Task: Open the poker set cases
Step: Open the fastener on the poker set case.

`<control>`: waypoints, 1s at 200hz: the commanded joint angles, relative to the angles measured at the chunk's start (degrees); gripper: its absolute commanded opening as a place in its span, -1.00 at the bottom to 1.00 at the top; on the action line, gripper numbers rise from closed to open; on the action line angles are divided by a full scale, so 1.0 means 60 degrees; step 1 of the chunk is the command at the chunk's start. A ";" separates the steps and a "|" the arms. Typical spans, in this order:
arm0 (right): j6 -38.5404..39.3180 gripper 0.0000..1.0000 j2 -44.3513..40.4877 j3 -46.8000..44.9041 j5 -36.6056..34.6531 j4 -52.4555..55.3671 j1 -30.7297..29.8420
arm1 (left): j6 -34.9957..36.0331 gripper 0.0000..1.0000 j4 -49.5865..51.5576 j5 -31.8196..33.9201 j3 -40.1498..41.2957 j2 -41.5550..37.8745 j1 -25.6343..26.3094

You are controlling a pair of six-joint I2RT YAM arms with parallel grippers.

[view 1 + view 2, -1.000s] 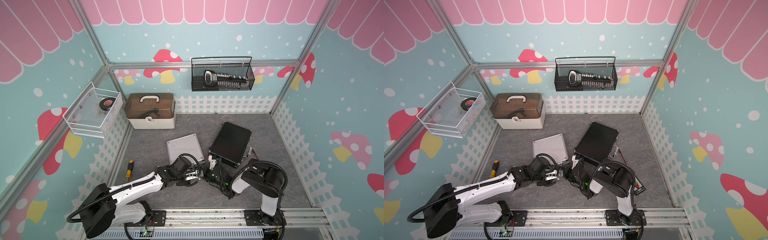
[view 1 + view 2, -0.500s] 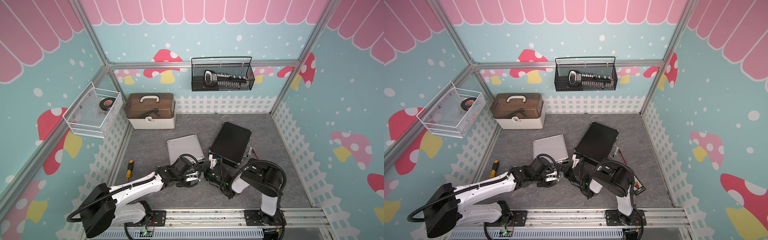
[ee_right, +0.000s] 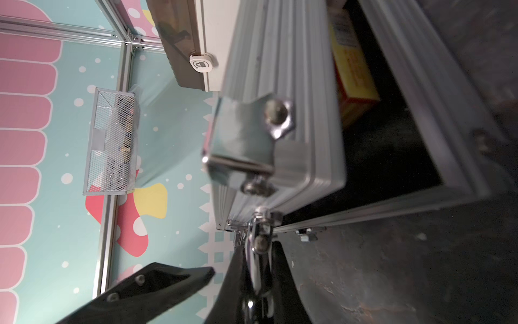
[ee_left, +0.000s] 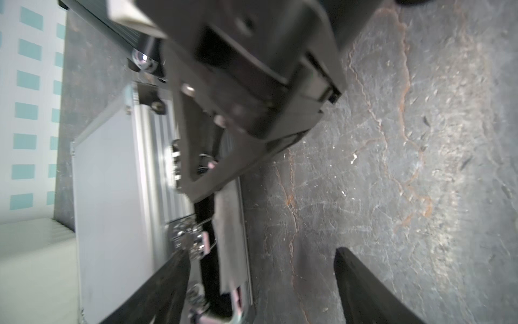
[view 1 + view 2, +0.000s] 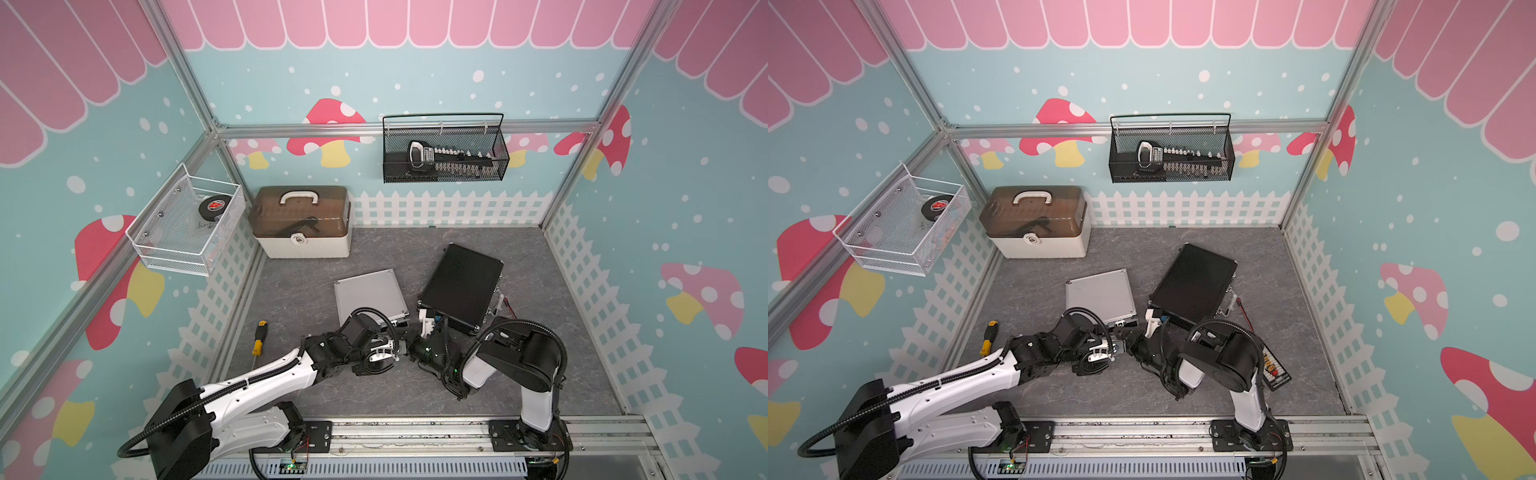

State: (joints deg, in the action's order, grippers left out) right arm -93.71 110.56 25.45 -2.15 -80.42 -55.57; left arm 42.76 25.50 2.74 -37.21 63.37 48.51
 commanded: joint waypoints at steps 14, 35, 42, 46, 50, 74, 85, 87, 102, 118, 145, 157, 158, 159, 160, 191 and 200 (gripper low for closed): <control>-0.0299 -0.75 0.0198 -0.0227 -0.0170 -0.0791 -0.0113 | -0.0060 0.63 -0.0177 -0.0311 0.0100 -0.0624 0.0037; -0.0375 -0.54 0.0220 -0.0262 -0.0233 -0.0791 -0.0142 | -0.0011 0.62 -0.0235 -0.0075 0.0108 -0.0742 0.0008; -0.0399 -0.49 0.0207 -0.0307 -0.0255 -0.0791 -0.0142 | -0.0056 0.62 -0.0291 0.0034 0.0094 -0.0771 -0.0010; -0.0409 -0.44 0.0202 -0.0329 -0.0265 -0.0791 -0.0141 | -0.0139 0.62 -0.0345 0.0098 0.0072 -0.0781 -0.0038; -0.0442 -0.38 0.0184 -0.0355 -0.0271 -0.0778 -0.0142 | -0.0255 0.62 -0.0412 0.0181 0.0057 -0.0813 -0.0077; -0.0656 -0.28 0.0006 -0.0693 -0.0386 -0.0647 -0.0157 | -0.1514 0.61 -0.0676 0.0556 -0.0187 -0.1215 -0.0309; -0.0755 -0.26 -0.0193 -0.0927 -0.0408 -0.0440 -0.0157 | -0.2520 0.61 -0.0786 0.0746 -0.0331 -0.1502 -0.0468; -0.0776 -0.26 -0.0213 -0.0960 -0.0419 -0.0388 -0.0157 | -0.2694 0.61 -0.0791 0.0785 -0.0364 -0.1552 -0.0497; -0.0813 -0.21 -0.0786 -0.1318 -0.0427 0.0240 -0.0155 | -0.4267 0.62 -0.0792 0.0770 -0.0513 -0.1981 -0.0803; -0.0735 -0.15 -0.1465 -0.1695 -0.0446 0.0835 -0.0151 | -0.5658 0.62 -0.0792 0.0922 -0.0565 -0.2399 -0.1070; -0.0172 -0.10 -0.3515 -0.1952 -0.0401 0.3319 -0.0144 | -0.8304 0.62 -0.0411 0.1732 -0.0688 -0.2751 -0.1455; 0.0485 -0.08 -0.4881 -0.1646 -0.0411 0.5537 -0.0139 | -0.9768 0.64 0.0020 0.2190 -0.0790 -0.2719 -0.1714; 0.0566 -0.07 -0.4982 -0.1604 -0.0422 0.5808 -0.0141 | -0.9876 0.64 0.0053 0.2199 -0.0795 -0.2707 -0.1743; 0.0644 -0.07 -0.5135 -0.1553 -0.0434 0.6039 -0.0142 | -0.9981 0.64 0.0099 0.2197 -0.0812 -0.2702 -0.1779; 0.0726 -0.07 -0.5255 -0.1513 -0.0448 0.6250 -0.0142 | -1.0070 0.64 0.0144 0.2195 -0.0813 -0.2692 -0.1812; 0.4177 0.21 -0.7760 0.1080 -0.1595 1.3288 -0.0104 | -1.2567 0.63 0.0921 0.1363 -0.0772 -0.2108 -0.2928; 0.5047 0.21 -0.7896 0.1540 -0.1581 1.3918 0.0041 | -1.3030 0.63 0.0915 0.0909 -0.0640 -0.1876 -0.3291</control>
State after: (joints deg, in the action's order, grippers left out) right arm -80.93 67.66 26.98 -7.03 -25.47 -56.23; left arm -18.15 26.46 12.08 -41.39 49.32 33.01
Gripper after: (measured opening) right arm 0.602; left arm 0.816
